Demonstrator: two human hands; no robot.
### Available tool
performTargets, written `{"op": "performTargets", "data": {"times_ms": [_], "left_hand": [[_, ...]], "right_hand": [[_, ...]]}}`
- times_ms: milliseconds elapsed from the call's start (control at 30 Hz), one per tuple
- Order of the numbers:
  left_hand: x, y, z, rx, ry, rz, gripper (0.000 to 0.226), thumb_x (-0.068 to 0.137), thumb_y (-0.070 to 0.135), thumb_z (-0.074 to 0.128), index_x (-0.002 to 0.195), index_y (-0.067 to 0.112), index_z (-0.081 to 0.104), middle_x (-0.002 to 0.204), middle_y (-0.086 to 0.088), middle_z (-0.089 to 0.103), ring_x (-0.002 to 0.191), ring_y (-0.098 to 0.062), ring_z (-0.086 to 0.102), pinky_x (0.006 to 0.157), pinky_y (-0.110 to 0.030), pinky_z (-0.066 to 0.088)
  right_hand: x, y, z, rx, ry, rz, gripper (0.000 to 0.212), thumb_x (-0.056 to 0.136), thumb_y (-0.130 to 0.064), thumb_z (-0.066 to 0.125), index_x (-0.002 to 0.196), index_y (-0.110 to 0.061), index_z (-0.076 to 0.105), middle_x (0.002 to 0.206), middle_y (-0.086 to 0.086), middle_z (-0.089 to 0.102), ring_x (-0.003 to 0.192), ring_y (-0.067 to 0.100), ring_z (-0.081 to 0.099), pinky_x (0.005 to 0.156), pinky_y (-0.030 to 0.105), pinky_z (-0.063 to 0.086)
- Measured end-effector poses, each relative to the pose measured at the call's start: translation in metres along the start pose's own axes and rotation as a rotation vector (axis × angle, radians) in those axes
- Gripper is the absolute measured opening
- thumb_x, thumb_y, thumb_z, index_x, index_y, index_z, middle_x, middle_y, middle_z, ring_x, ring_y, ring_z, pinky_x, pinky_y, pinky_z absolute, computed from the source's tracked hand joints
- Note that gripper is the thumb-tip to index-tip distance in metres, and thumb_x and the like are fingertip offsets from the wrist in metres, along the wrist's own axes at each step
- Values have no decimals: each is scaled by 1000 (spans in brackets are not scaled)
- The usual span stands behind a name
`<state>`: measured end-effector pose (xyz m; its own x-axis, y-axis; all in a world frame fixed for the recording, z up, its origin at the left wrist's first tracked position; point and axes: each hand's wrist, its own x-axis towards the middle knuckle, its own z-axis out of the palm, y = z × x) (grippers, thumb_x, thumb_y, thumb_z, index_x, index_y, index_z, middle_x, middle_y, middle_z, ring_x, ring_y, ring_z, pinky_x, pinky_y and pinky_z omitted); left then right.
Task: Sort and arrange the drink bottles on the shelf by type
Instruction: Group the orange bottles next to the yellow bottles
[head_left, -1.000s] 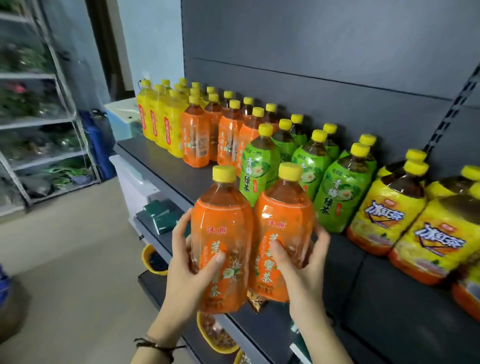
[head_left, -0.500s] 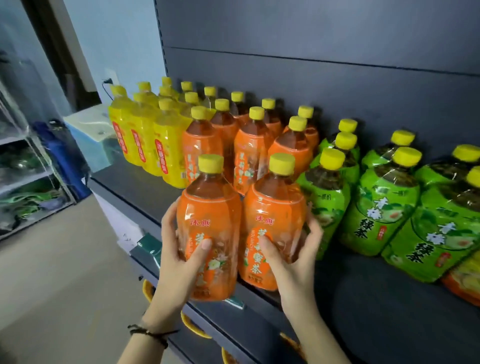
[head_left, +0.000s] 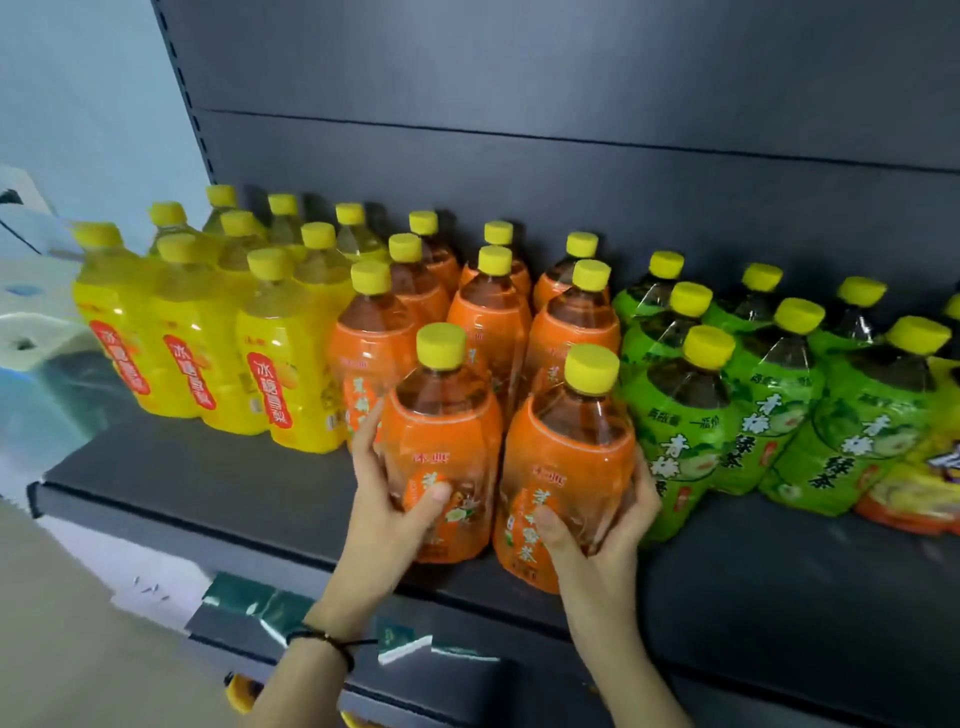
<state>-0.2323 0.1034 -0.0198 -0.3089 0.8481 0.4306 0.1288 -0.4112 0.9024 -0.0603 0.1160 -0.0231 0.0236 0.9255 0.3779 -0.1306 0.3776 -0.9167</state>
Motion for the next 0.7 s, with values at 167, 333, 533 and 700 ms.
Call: {"op": "performTargets", "data": {"times_ms": [167,333,533,700], "left_hand": [[19,-17,-7,132,22,49,88,73,67,65,145,50,16,152,9,32,138,-13,36,111,-43,36],[15,-10,1,322,63,95,90,79,65,59,151,36,14,143,33,25,138,-17,31,114,-47,29],[-1,-13,-14,309,56,35,83,72,47,73,140,50,26,131,13,39,126,-9,44,103,-37,44],[6,-12,-19,559,5,27,81,79,61,56,145,54,9,134,11,42,122,-13,45,79,-38,51]], "right_hand": [[-5,4,10,-87,79,14,91,56,-71,76,128,-70,21,146,-15,36,124,-3,49,90,15,49],[4,11,6,-255,143,18,93,64,-71,71,142,-55,23,148,-2,40,132,15,46,106,43,45],[-6,13,24,-272,270,7,74,77,-56,64,135,-56,18,145,-5,41,126,-3,47,100,15,43],[-13,12,22,-356,336,17,65,82,-55,65,137,-45,32,133,-10,55,119,3,54,100,31,48]]}}
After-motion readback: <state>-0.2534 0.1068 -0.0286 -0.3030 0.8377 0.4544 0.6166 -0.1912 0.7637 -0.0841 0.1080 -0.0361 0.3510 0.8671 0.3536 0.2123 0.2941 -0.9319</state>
